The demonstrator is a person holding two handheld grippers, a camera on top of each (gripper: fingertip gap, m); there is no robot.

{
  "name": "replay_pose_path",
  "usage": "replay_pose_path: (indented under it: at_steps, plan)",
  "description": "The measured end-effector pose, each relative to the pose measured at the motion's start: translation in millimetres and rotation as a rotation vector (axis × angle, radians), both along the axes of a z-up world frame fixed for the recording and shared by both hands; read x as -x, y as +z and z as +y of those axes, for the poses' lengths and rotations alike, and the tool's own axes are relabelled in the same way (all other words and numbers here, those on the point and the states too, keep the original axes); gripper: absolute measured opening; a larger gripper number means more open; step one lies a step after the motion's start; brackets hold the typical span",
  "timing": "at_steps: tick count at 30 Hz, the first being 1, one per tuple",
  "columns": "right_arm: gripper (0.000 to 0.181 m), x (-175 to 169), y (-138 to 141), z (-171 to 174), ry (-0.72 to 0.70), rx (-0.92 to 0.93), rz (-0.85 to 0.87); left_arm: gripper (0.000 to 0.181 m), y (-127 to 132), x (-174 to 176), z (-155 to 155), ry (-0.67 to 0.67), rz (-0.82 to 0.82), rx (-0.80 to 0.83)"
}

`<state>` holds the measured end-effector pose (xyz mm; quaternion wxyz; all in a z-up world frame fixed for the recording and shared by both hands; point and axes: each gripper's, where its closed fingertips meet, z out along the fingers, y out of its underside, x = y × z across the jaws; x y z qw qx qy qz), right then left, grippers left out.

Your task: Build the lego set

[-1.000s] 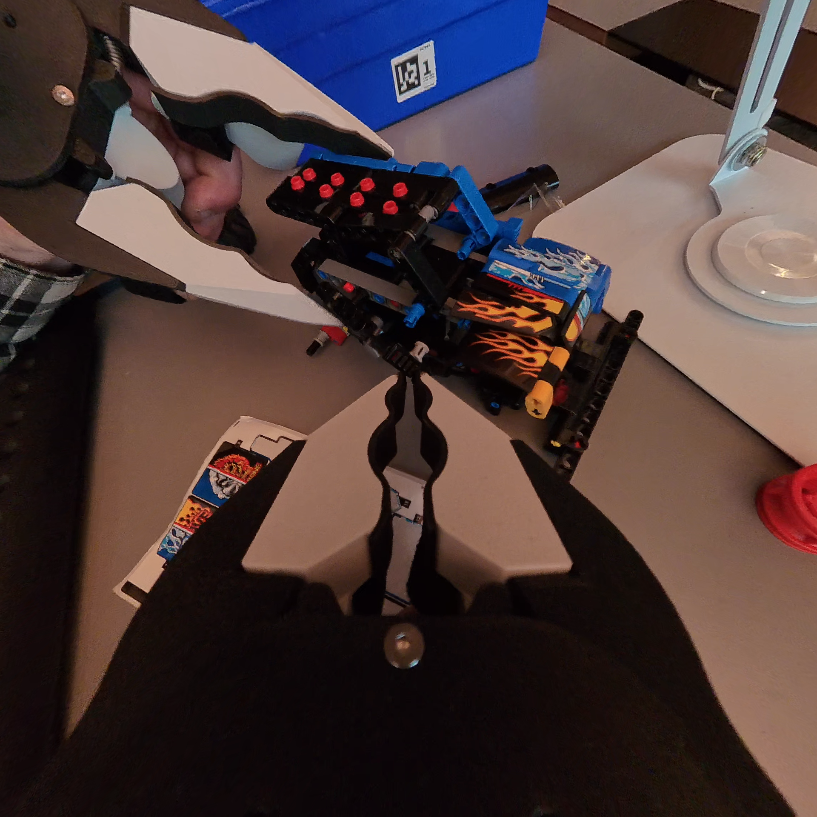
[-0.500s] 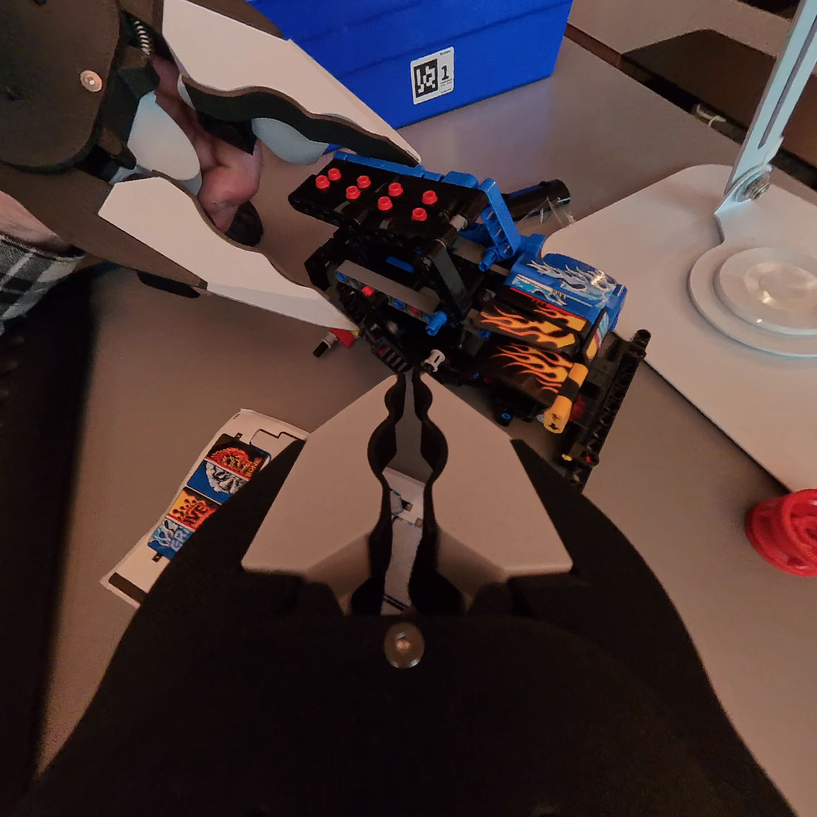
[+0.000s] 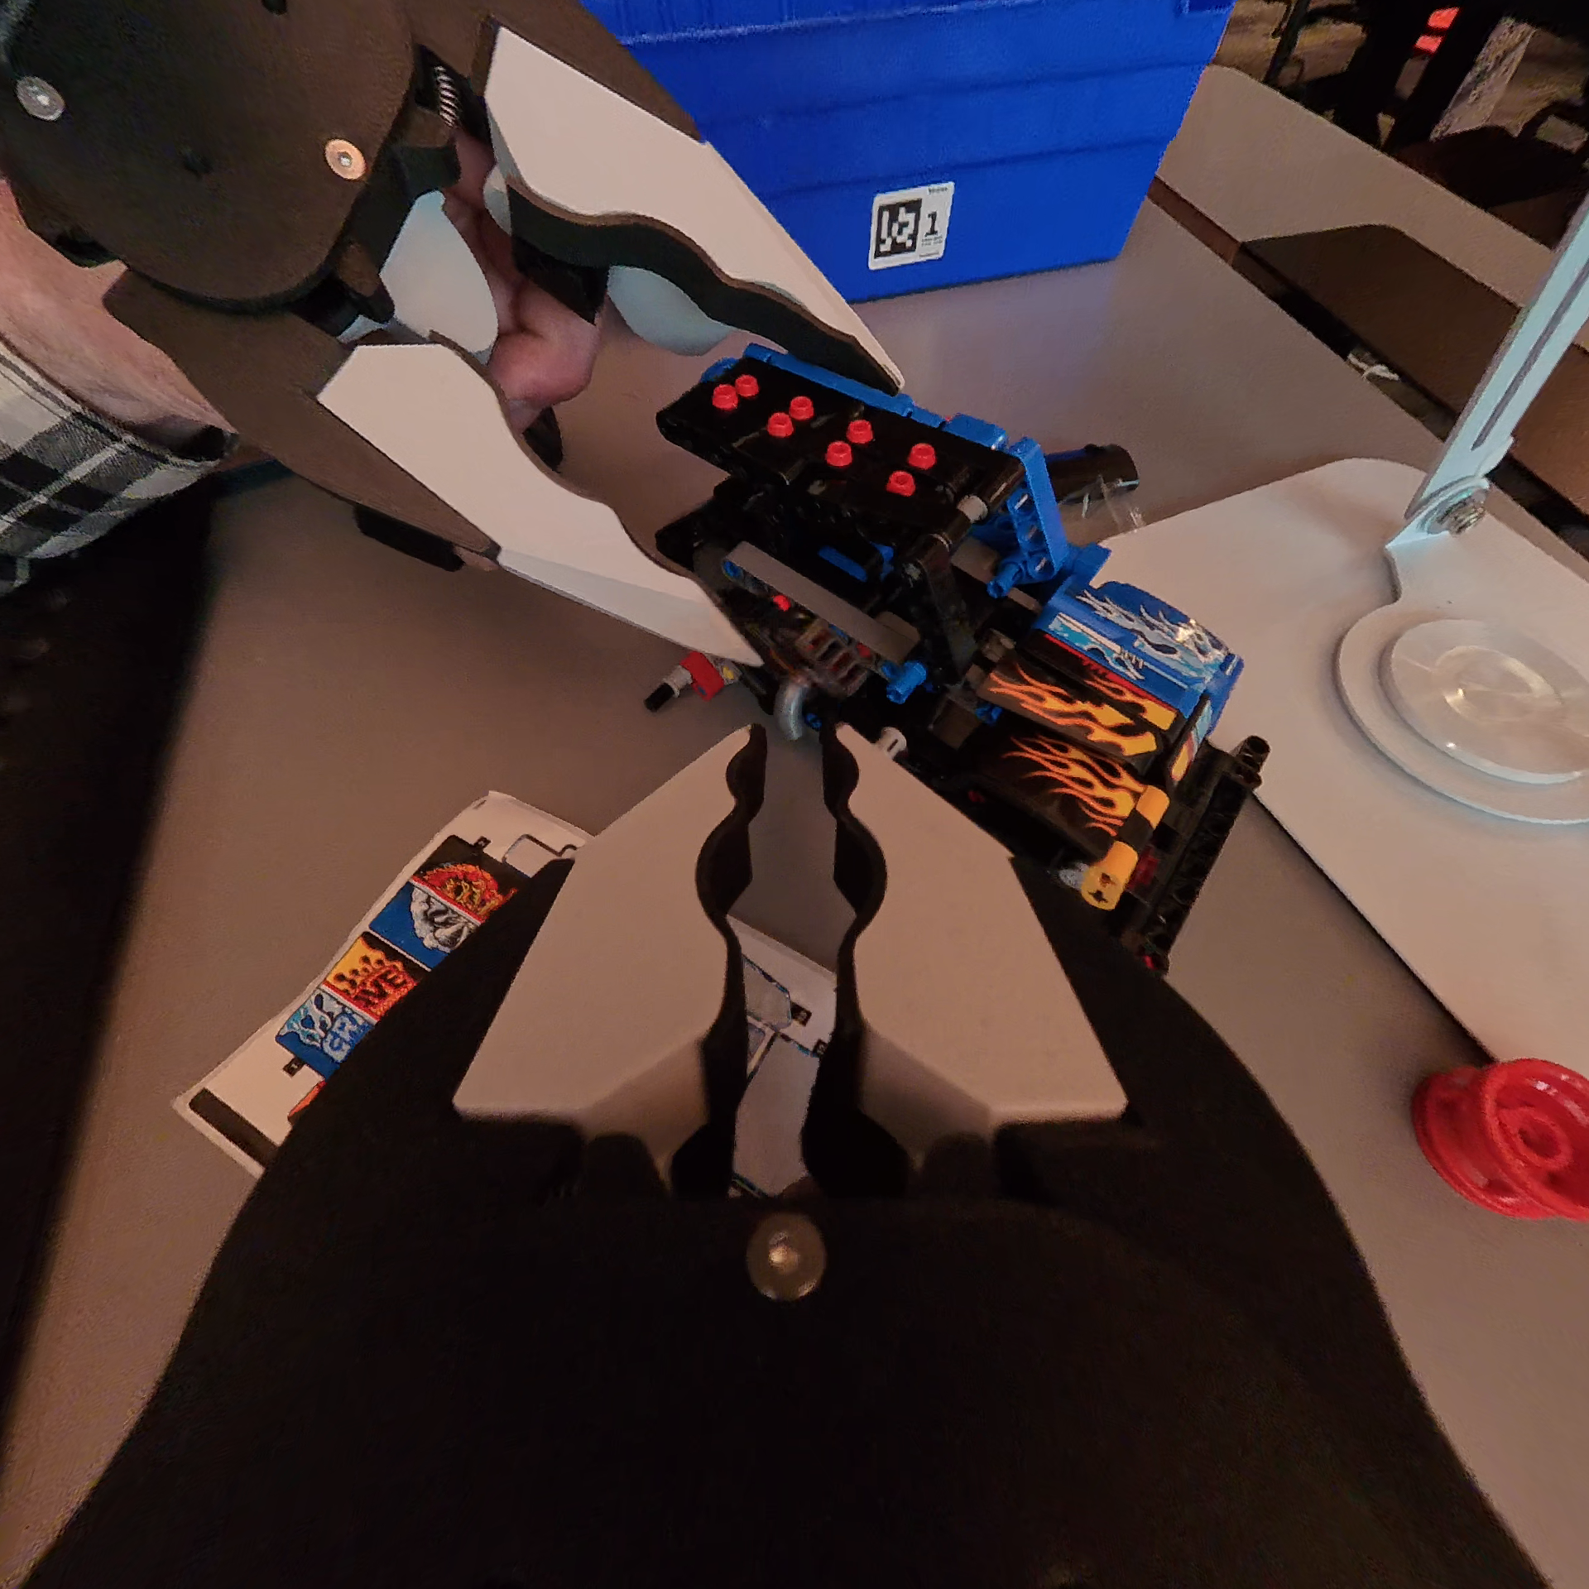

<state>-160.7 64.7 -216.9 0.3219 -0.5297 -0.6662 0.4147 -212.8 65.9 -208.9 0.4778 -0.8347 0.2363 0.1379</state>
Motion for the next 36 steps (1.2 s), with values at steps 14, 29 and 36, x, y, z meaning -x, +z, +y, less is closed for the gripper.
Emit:
replay_pose_path:
  at_steps: [14,29,36]
  plan:
    - [0.018,3.3,22.3,1.1,-0.024,-0.159,0.126,0.074,-1.9,0.4,2.1,0.005,0.011,0.002]
    - [0.008,8.6,10.7,-3.1,0.032,-0.144,0.097,0.082,-3.6,-2.9,3.0,-0.007,0.0,0.01]
    - [0.007,4.0,14.5,1.2,0.044,-0.078,0.111,0.083,-3.6,-2.9,1.9,-0.015,-0.008,0.01]
